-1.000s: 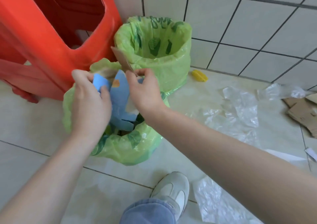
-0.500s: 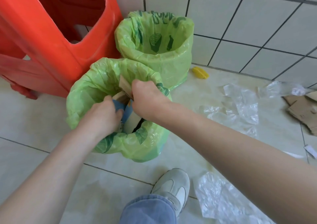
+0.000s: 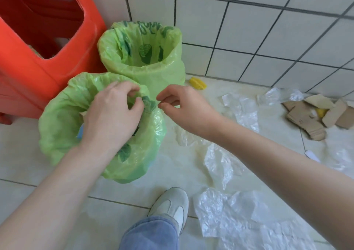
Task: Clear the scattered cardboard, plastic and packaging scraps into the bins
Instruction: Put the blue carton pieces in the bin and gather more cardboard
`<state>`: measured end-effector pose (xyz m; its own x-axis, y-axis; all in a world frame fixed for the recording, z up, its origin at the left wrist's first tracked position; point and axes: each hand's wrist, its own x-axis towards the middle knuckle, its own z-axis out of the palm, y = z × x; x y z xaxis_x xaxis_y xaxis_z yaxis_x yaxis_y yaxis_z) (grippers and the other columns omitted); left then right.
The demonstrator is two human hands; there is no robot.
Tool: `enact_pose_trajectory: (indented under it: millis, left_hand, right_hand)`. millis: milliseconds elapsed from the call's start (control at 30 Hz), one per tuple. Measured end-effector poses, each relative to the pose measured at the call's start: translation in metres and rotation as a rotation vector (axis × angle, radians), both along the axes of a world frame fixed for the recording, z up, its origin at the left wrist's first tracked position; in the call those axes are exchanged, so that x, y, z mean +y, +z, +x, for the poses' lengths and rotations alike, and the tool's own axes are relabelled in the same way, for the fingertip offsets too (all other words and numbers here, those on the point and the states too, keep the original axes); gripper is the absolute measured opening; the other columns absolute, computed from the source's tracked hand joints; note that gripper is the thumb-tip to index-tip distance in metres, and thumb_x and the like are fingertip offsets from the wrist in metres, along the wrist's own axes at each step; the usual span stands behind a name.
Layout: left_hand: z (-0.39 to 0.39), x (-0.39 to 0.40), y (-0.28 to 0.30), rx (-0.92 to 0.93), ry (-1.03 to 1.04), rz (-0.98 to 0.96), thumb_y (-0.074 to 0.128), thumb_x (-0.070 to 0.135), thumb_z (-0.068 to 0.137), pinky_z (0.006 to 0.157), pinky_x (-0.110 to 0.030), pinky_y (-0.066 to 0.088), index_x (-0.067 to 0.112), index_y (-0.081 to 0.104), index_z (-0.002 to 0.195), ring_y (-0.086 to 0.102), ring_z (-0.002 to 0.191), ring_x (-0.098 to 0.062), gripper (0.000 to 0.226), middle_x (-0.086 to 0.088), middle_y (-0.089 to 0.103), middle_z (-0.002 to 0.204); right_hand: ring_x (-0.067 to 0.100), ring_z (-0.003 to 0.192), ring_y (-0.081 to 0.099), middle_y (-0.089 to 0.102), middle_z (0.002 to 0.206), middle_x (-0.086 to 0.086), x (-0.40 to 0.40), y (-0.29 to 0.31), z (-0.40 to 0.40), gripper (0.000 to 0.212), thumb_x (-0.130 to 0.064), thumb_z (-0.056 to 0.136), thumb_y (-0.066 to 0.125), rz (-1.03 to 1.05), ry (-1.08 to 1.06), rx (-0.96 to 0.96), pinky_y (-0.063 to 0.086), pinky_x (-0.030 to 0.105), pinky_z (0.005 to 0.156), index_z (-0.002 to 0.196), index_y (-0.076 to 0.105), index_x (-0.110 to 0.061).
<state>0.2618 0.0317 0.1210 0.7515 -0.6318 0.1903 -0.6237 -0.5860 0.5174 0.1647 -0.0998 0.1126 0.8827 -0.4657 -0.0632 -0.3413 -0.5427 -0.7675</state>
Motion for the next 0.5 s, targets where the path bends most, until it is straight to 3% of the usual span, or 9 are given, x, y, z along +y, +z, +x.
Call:
enact_pose_trajectory:
  millis: [200, 367, 500]
  left_hand:
    - [-0.060, -0.043, -0.025, 0.082, -0.162, -0.059, 0.058, 0.018, 0.086, 0.080, -0.037, 0.052, 0.018, 0.069, 0.101, 0.064, 0.090, -0.019, 0.019, 0.005, 0.068, 0.094]
    - [-0.118, -0.070, -0.062, 0.227, -0.316, 0.023, 0.059, 0.015, 0.085, 0.075, -0.034, 0.053, 0.020, 0.069, 0.096, 0.065, 0.086, -0.016, 0.015, 0.008, 0.070, 0.091]
    - [-0.152, -0.094, -0.096, 0.371, -0.317, 0.077, 0.059, 0.014, 0.085, 0.072, -0.030, 0.052, 0.020, 0.070, 0.095, 0.062, 0.072, -0.012, 0.016, 0.008, 0.067, 0.079]
  right_hand:
    - [0.012, 0.095, 0.065, 0.071, 0.100, -0.001, -0.028, -0.024, -0.086, 0.022, -0.013, 0.089, 0.054, 0.057, -0.094, 0.080, 0.051, 0.028, 0.090, 0.108, 0.066, -0.015]
    - [0.008, 0.094, 0.062, 0.068, 0.098, -0.004, -0.054, -0.061, -0.172, 0.020, -0.015, 0.090, 0.055, 0.085, -0.205, 0.242, 0.048, 0.019, 0.083, 0.107, 0.066, -0.017]
    - [0.012, 0.094, 0.063, 0.069, 0.095, -0.005, -0.083, -0.094, -0.239, 0.018, -0.015, 0.088, 0.054, 0.133, -0.382, 0.385, 0.049, 0.023, 0.083, 0.100, 0.065, -0.024]
